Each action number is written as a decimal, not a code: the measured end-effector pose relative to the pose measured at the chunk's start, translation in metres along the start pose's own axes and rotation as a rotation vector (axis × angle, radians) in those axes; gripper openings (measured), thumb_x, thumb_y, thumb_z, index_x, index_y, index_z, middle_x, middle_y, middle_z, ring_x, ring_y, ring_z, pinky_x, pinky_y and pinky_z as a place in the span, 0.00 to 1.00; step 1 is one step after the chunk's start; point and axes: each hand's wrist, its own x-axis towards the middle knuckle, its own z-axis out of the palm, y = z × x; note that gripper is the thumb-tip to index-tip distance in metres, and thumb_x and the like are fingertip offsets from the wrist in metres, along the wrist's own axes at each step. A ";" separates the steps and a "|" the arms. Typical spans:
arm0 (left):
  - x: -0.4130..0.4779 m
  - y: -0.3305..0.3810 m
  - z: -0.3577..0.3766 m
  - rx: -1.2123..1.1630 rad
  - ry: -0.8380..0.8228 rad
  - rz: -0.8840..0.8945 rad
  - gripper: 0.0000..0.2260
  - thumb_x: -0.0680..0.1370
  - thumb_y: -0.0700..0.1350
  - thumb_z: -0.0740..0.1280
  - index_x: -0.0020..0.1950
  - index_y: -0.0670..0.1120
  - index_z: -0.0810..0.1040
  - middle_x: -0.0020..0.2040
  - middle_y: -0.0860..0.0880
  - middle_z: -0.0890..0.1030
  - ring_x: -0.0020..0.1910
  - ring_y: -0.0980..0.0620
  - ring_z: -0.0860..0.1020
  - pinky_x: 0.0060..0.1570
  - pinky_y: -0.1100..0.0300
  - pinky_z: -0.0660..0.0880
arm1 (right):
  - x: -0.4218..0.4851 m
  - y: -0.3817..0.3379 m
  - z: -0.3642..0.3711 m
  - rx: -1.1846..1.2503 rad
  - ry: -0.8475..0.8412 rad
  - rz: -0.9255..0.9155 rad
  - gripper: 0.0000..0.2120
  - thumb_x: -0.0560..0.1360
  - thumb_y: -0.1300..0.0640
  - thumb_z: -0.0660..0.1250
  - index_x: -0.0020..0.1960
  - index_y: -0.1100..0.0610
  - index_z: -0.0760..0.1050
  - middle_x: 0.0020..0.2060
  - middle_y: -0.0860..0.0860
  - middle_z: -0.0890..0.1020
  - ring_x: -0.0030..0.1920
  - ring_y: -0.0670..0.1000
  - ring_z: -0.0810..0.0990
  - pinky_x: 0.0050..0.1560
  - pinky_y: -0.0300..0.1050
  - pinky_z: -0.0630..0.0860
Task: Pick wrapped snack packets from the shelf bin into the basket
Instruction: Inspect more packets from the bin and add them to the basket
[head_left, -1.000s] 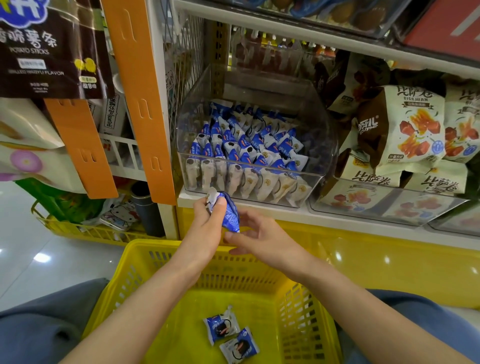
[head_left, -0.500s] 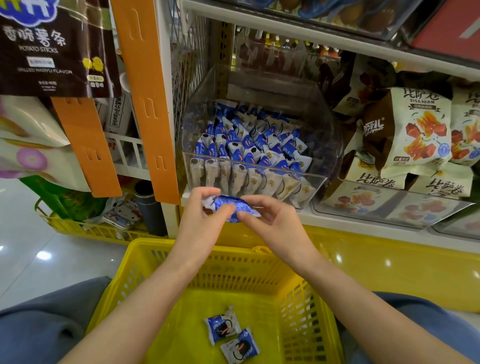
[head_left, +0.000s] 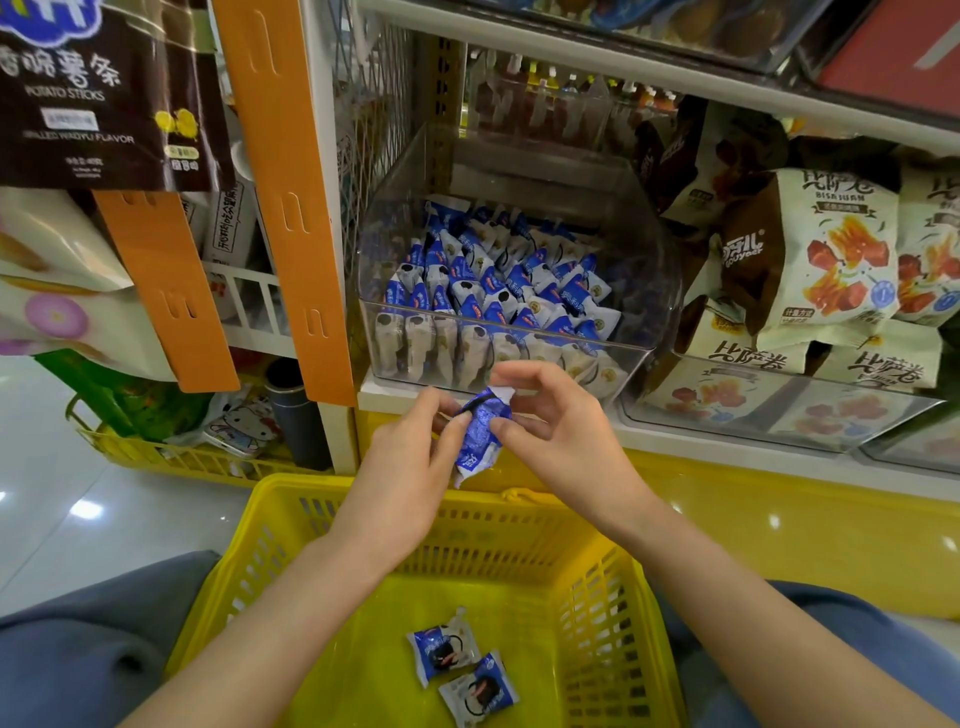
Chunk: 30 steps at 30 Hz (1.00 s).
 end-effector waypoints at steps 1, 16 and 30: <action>0.000 0.000 0.001 -0.004 0.005 0.012 0.05 0.80 0.48 0.59 0.47 0.51 0.72 0.35 0.54 0.78 0.30 0.64 0.74 0.27 0.70 0.67 | 0.000 0.000 0.000 0.015 0.007 0.008 0.18 0.73 0.65 0.68 0.59 0.51 0.71 0.52 0.43 0.77 0.52 0.38 0.78 0.52 0.31 0.75; 0.002 0.019 0.002 -0.839 -0.321 -0.417 0.21 0.72 0.57 0.61 0.57 0.45 0.77 0.51 0.42 0.83 0.49 0.45 0.82 0.44 0.55 0.81 | 0.004 0.002 0.000 0.046 0.029 0.139 0.24 0.71 0.56 0.71 0.63 0.52 0.66 0.48 0.48 0.81 0.46 0.43 0.81 0.46 0.37 0.79; 0.006 0.021 -0.004 -0.566 -0.014 -0.200 0.12 0.79 0.54 0.53 0.57 0.58 0.73 0.50 0.66 0.78 0.45 0.77 0.73 0.36 0.83 0.66 | -0.002 -0.006 0.000 0.184 -0.087 0.088 0.08 0.75 0.63 0.64 0.54 0.56 0.75 0.45 0.47 0.81 0.42 0.37 0.79 0.40 0.34 0.78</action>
